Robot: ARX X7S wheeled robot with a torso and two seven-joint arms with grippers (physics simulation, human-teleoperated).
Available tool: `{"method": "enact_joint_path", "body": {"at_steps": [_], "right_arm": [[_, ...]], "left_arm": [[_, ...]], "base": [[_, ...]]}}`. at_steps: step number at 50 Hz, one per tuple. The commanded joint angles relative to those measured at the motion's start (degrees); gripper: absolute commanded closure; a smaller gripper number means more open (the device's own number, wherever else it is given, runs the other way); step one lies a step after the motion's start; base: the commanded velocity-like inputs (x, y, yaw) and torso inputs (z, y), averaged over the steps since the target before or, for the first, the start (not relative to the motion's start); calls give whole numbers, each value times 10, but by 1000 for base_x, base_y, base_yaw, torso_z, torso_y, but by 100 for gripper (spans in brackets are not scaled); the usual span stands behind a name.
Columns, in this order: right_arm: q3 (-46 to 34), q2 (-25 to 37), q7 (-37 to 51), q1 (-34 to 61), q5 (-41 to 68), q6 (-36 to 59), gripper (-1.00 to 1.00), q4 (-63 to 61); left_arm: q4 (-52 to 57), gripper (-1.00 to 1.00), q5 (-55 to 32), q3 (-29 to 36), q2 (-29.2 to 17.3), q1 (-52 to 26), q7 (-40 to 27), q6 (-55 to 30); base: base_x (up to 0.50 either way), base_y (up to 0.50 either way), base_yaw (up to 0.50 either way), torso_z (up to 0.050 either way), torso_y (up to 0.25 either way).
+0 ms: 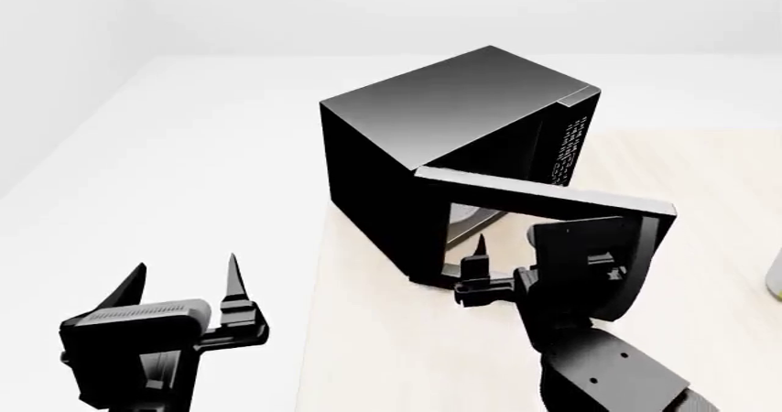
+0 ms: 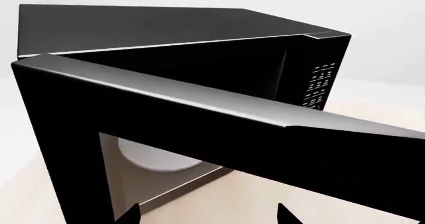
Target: Close the microwave.
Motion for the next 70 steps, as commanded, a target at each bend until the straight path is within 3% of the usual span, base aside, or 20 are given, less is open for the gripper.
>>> {"method": "enact_joint_path", "body": {"at_steps": [1, 70], "right_arm": [[3, 2, -10, 14, -12, -3, -100, 34], [-29, -1, -147, 115, -26, -40, -100, 203]], "left_arm": [[1, -100, -1, 1, -1, 0, -2, 0], [-3, -100, -4, 9, -8, -1, -10, 5]], "base": [[0, 0, 0, 0, 0], [0, 0, 0, 0, 0]]}}
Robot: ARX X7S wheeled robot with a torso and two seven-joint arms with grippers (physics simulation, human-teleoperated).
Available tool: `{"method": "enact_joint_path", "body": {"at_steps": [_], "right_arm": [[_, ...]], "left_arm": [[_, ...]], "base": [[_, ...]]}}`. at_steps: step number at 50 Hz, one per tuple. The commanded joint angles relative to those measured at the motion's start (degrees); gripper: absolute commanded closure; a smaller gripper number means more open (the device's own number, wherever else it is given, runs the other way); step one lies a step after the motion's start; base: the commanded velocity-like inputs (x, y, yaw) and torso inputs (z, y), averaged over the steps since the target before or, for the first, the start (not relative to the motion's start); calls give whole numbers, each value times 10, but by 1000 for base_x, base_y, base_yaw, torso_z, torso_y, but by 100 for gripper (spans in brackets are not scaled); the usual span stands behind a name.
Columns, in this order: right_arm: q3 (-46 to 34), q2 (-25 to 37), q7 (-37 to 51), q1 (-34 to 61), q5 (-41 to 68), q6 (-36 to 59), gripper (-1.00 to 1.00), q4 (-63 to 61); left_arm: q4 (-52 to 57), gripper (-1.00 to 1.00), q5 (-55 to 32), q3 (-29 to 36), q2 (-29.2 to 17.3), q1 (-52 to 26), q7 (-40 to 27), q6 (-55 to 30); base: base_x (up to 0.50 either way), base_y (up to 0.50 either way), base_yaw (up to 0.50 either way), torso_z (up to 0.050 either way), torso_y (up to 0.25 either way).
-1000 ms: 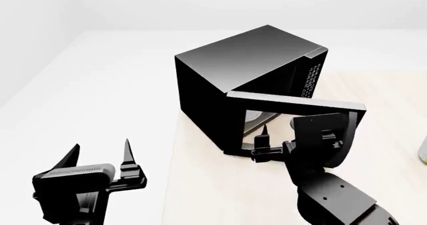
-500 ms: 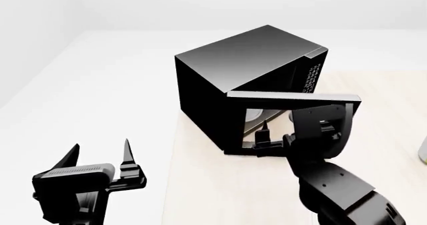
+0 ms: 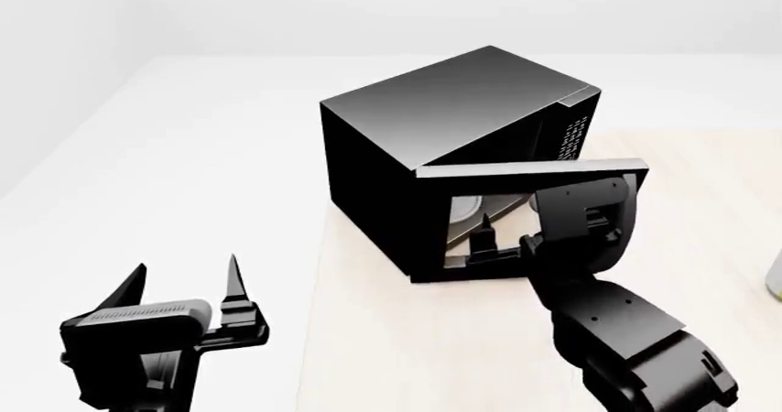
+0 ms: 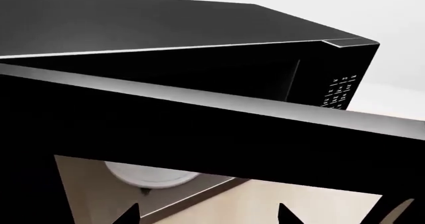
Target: Close the microwave.
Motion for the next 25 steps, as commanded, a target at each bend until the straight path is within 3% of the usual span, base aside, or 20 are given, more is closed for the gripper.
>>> {"method": "enact_joint_path", "body": {"at_steps": [1, 25], "right_arm": [[-5, -2, -28, 15, -6, -13, -100, 47], [-32, -15, -99, 68, -22, -30, -100, 134]], "left_arm": [[-1, -100, 0, 1, -1, -1, -1, 0], [-4, -100, -4, 3, -3, -2, -3, 3]], "base": [[0, 0, 0, 0, 0], [0, 0, 0, 0, 0]]}}
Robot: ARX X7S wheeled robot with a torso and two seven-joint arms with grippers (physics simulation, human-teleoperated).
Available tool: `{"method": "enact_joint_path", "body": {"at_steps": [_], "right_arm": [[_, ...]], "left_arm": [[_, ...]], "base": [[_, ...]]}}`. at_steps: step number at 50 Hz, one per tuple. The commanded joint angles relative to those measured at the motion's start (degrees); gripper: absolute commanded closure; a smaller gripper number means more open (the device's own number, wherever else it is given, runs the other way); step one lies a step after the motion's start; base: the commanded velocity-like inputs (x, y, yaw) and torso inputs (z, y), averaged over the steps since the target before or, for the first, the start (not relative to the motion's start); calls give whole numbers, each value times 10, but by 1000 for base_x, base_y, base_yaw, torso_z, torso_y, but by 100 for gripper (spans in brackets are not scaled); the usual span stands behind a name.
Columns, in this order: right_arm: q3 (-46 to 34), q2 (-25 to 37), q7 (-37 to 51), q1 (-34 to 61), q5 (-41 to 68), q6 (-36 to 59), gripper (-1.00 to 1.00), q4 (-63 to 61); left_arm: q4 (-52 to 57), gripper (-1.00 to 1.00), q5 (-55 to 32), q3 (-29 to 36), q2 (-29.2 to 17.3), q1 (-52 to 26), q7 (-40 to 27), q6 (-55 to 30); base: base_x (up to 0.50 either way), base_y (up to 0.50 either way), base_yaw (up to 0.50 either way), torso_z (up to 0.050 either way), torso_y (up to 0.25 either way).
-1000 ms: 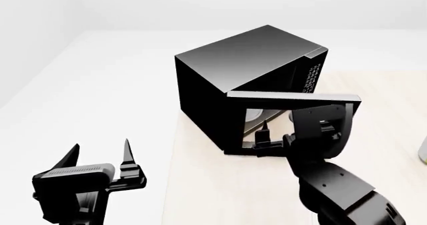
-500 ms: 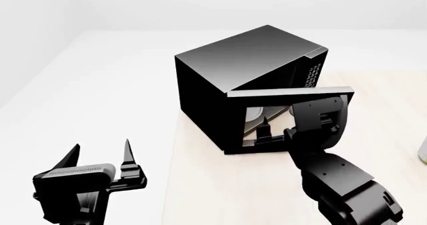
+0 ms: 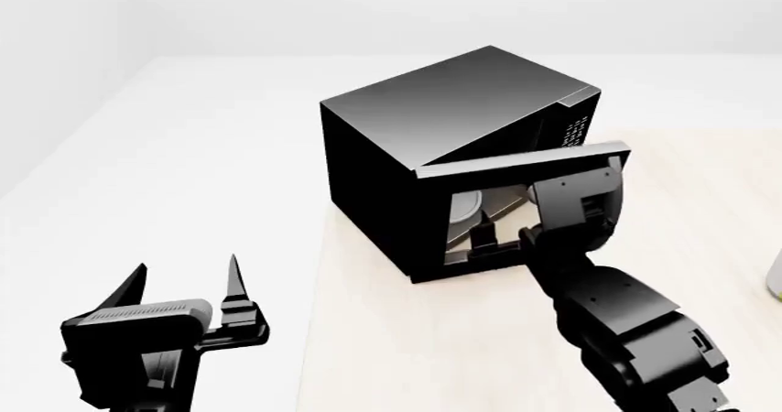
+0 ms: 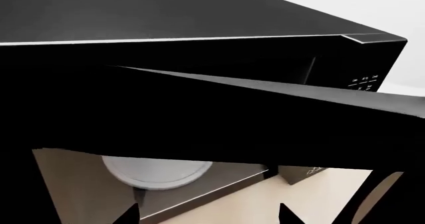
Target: Close the microwave.
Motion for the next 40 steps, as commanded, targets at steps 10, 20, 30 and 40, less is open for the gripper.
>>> {"method": "enact_joint_path", "body": {"at_steps": [10, 20, 30, 40], "right_arm": [[-17, -15, -58, 50, -9, -14, -100, 87], [-30, -17, -72, 72, -18, -9, -100, 105], [-40, -19, -103, 99, -23, -13, -100, 133], [-58, -26, -134, 122, -36, -22, -100, 170]], "left_arm": [[-4, -100, -1, 3, -1, -2, -1, 3], [-1, -100, -3, 2, -3, -3, -4, -1], [-6, -100, 1, 5, -3, -2, -5, 2], [-8, -100, 1, 7, -3, -4, -6, 2]], "base": [[0, 0, 0, 0, 0], [0, 0, 0, 0, 0], [0, 0, 0, 0, 0], [0, 0, 0, 0, 0]]}}
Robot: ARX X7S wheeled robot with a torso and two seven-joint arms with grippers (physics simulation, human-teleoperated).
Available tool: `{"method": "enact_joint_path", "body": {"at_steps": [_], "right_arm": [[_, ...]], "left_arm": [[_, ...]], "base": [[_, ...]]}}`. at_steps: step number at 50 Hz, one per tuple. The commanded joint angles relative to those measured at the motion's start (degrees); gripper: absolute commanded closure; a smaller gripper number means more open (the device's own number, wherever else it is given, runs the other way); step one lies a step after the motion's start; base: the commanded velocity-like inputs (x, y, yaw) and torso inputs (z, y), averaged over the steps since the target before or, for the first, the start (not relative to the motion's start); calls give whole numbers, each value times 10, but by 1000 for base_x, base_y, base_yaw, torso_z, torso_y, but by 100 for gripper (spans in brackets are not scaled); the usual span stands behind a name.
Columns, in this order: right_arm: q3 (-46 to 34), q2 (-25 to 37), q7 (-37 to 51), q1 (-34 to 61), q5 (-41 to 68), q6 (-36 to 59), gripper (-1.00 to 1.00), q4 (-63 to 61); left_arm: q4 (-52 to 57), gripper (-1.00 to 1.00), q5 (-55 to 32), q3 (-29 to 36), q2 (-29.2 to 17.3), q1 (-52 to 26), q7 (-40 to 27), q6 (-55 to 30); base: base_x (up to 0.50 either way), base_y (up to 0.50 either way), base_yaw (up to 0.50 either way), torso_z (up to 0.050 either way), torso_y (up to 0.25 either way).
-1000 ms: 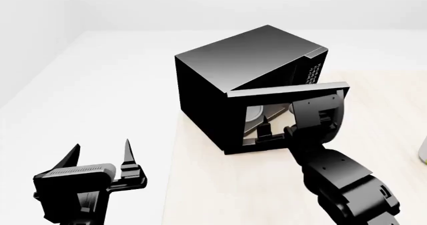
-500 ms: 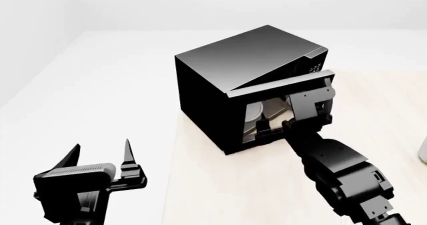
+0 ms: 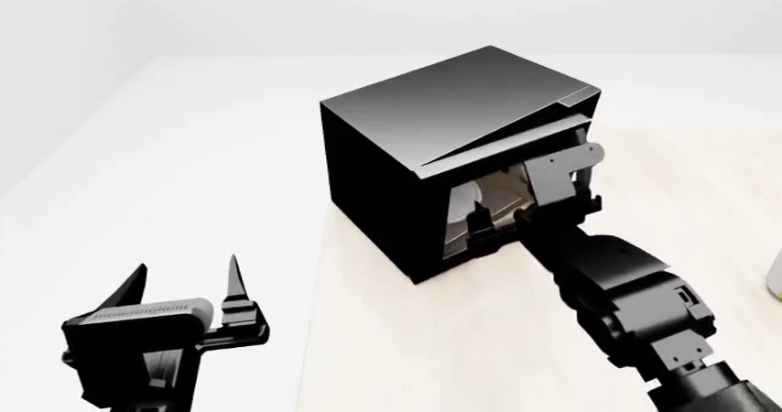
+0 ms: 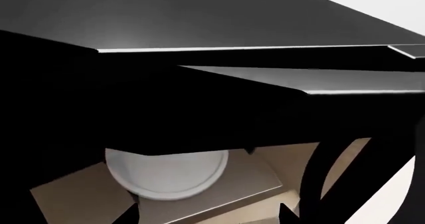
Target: Close the microwave.
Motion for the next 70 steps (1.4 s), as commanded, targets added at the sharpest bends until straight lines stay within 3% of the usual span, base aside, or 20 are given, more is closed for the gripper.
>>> {"method": "enact_joint_path", "body": {"at_steps": [1, 33, 70], "right_arm": [[-12, -7, -31, 29, -19, -11, -100, 37], [-36, -42, -116, 93, -44, -66, -100, 181], [16, 60, 110, -68, 5, 28, -100, -257]], "left_arm": [[-4, -100, 2, 3, 0, -1, -1, 2], [-2, -100, -3, 2, -4, -4, -7, -3], [-4, -100, -1, 8, -6, -2, -10, 5]], "base": [[0, 0, 0, 0, 0], [4, 1, 3, 0, 0], [2, 1, 2, 0, 0]]}}
